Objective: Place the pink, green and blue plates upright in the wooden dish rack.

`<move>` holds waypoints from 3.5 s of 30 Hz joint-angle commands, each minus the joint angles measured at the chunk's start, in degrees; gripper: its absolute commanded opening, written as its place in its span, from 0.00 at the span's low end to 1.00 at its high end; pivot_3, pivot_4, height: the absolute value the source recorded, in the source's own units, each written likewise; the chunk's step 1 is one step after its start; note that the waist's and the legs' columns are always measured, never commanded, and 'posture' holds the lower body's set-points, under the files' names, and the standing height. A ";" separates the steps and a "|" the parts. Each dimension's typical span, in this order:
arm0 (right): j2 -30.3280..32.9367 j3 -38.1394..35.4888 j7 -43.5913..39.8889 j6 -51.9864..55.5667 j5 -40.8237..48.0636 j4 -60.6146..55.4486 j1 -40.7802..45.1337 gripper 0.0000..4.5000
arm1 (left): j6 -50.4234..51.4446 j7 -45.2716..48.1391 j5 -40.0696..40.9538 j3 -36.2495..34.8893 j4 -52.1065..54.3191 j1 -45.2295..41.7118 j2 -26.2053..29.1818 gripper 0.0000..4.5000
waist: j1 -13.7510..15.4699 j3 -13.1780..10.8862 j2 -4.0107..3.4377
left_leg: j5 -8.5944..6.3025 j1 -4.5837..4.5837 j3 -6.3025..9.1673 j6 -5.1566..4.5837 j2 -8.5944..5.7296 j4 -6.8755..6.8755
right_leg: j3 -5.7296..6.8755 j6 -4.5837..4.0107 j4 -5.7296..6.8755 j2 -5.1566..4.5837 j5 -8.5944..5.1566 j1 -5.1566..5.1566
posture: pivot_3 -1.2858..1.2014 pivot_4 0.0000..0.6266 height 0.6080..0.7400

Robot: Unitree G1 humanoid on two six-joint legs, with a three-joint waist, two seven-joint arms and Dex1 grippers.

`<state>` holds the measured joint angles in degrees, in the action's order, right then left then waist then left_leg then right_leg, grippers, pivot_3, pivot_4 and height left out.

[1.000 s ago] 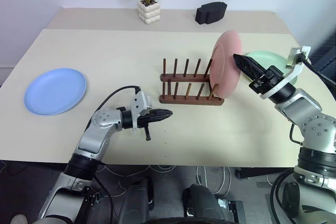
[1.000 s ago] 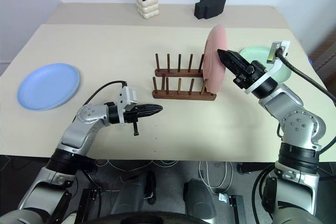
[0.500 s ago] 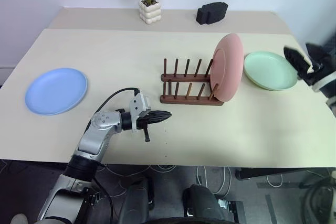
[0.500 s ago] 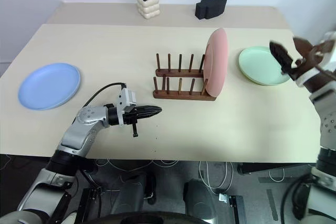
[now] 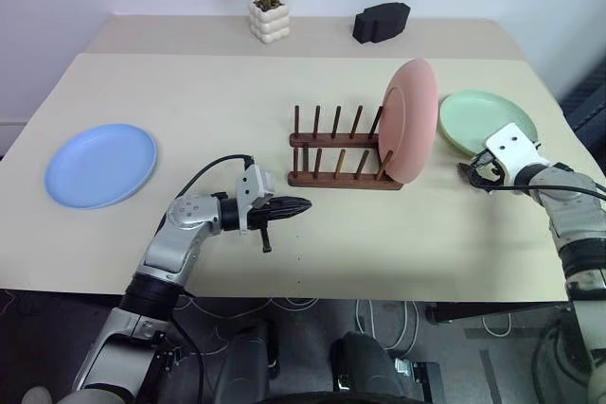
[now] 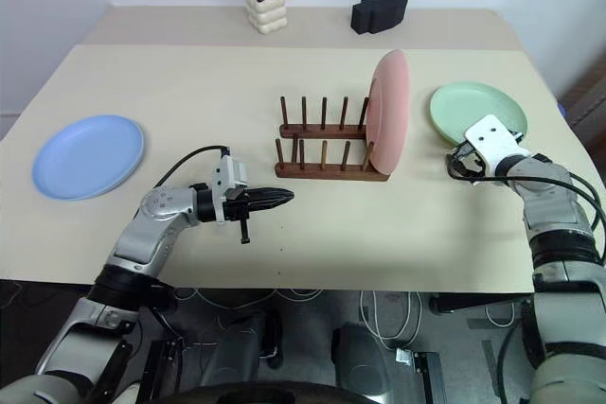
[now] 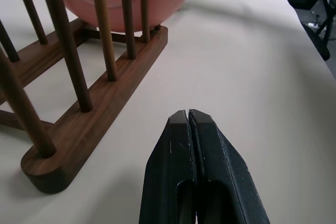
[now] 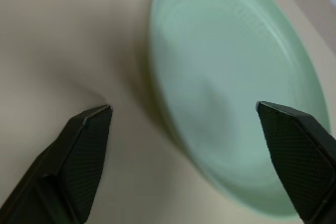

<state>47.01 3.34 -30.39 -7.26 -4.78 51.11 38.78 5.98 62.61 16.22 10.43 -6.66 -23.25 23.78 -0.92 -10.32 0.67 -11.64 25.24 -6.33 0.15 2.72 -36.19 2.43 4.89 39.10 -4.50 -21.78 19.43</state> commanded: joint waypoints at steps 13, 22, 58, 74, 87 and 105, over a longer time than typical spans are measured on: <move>2.39 -3.24 9.35 -7.55 -4.29 -3.28 -3.93 0.02 | 2.86 -2.21 2.22 -1.92 6.35 1.11 0.75 0.00 | 0.16 0.00 -0.01 | 0.00 -0.01 0.02 0.00 0.01 -0.02 | 0.01 0.00 0.00 -0.01 0.00 -0.04 | 0.52 0.24 0.94; 6.63 -18.36 10.10 4.31 2.82 -42.01 -12.40 0.02 | 3.40 -1.05 3.48 -2.02 6.03 0.78 0.51 0.00 | -0.20 -0.11 -0.38 | 0.04 -0.04 0.02 0.07 0.05 0.02 | -0.02 0.00 0.06 0.04 0.00 0.00 | 0.52 0.24 0.94; -20.39 -15.86 17.42 46.74 76.26 -78.77 -12.79 0.02 | 4.65 -2.10 3.85 -1.95 7.43 1.31 0.75 0.00 | 0.08 -0.10 -0.20 | -0.18 0.08 0.16 -0.31 0.02 0.02 | 0.07 0.00 0.05 -0.02 0.01 0.02 | 0.52 0.24 0.94; -20.78 -15.73 16.56 47.07 74.88 -75.55 -16.24 0.02 | 4.49 -2.35 4.29 -2.23 8.17 1.42 0.69 0.00 | 0.10 -0.10 -0.20 | -0.19 0.08 0.16 -0.31 0.02 0.03 | 0.07 0.00 0.05 -0.02 0.01 0.03 | 0.52 0.24 0.94; -20.80 -15.81 15.65 47.67 74.14 -74.89 -16.44 0.53 | 3.79 -2.14 4.14 -2.29 7.43 1.90 0.67 0.00 | 0.11 -0.10 -0.20 | -0.19 0.08 0.16 -0.31 0.02 0.03 | 0.07 0.00 0.05 -0.02 0.01 0.03 | 0.52 0.24 0.94; -14.15 -16.06 14.58 46.59 67.30 -81.15 -6.71 0.98 | 4.93 -3.54 4.82 -3.74 8.11 1.03 0.34 0.00 | 0.11 -0.11 -0.21 | -0.19 0.08 0.16 -0.31 0.02 0.05 | 0.07 0.00 0.05 -0.02 0.01 0.05 | 0.52 0.24 0.94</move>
<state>31.01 -11.98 -14.30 40.69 64.01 -26.94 30.16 10.84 60.02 19.50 9.10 -0.25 -21.35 24.17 -0.81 -10.43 0.46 -11.83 25.33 -6.18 -0.16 2.74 -36.15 2.50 4.88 39.15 -4.53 -21.77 19.49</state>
